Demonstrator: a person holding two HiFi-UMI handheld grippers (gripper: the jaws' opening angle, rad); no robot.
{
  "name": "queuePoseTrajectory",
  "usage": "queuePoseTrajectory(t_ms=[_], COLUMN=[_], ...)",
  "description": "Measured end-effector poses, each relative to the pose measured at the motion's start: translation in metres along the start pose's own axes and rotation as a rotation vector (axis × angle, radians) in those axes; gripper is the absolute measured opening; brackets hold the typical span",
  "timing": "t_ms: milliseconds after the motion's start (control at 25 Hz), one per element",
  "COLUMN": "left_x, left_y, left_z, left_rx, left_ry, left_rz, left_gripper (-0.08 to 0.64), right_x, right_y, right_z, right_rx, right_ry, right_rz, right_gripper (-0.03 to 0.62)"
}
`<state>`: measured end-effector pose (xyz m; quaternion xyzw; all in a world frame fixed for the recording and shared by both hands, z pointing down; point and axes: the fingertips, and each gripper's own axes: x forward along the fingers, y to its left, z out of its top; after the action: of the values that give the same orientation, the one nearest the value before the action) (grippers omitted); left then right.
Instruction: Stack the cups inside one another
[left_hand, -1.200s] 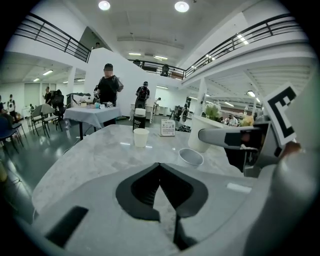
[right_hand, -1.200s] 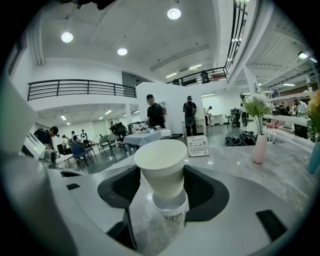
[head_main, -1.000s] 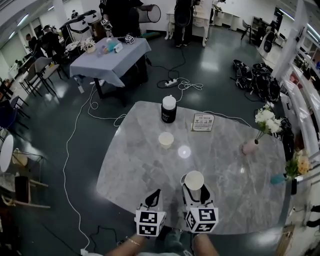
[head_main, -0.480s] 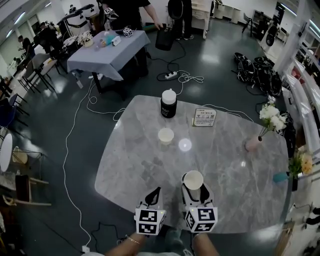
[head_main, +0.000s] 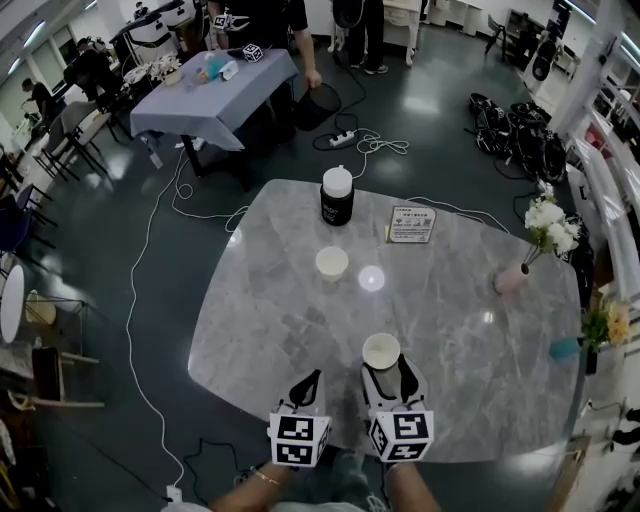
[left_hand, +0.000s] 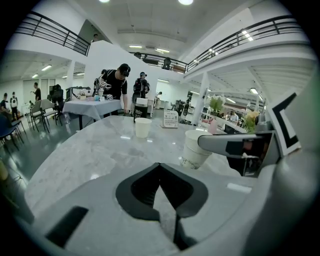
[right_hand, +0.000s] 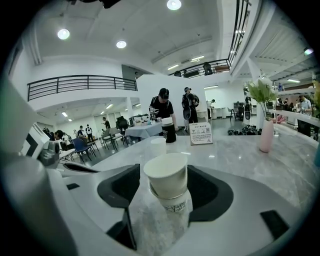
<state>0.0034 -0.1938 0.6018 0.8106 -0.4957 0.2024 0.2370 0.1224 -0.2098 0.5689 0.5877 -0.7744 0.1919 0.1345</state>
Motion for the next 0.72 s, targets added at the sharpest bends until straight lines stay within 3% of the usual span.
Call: queuePoseTrajectory(t_ms=[720], left_x=[-0.006], left_y=[-0.012], left_z=[0.008], left_rx=[0.001], left_ry=[-0.022], left_rz=[-0.014], left_gripper=[-0.005], right_x=[-0.025], right_y=[-0.014], right_z=[0.010], right_rx=[0.029], right_ry=[-0.019], right_rz=[-0.064], right_gripper=[0.256])
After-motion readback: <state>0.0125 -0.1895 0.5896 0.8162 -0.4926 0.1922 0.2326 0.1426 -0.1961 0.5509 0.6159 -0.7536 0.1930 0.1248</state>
